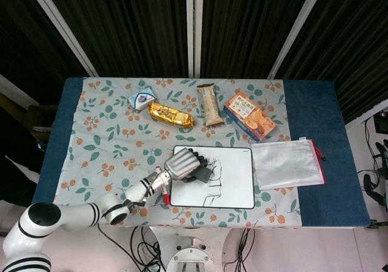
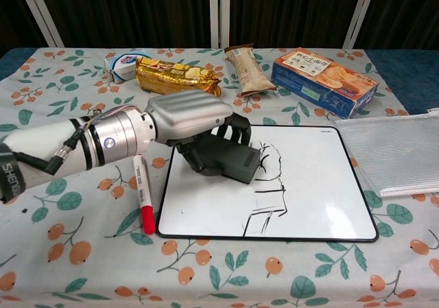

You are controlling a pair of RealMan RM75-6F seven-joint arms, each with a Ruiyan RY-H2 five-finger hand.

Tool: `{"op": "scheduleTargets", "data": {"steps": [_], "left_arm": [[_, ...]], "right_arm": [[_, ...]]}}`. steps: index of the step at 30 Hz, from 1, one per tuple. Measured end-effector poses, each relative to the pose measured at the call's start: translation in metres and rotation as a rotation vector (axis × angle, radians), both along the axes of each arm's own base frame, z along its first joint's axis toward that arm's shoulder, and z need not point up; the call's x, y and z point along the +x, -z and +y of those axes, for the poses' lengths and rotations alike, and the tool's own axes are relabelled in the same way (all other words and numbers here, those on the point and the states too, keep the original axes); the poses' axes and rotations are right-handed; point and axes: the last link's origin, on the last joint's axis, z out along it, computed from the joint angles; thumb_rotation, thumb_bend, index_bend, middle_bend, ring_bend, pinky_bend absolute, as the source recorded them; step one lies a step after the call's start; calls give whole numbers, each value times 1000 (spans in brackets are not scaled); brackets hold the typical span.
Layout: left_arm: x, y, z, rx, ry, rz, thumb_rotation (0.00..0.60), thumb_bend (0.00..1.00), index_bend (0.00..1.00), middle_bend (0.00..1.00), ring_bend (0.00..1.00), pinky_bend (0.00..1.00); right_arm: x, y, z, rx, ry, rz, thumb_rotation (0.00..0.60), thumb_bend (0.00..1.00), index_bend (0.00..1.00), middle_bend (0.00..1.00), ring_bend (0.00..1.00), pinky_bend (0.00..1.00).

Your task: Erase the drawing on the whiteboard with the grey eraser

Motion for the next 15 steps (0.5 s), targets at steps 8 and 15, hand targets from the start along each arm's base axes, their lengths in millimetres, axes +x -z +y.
{"op": "scheduleTargets", "data": {"steps": [8,15], "left_arm": [[-5,5,22,21,-61,15,600,331,604,536,517,546],[4,11,30,12,-81,2,600,332,604,536,517,546]], "right_arm": [[-1,2,0,5,4,3,600,393,0,0,0,0],[0,2,-1,5,3,3,600,393,0,0,0,0]]}}
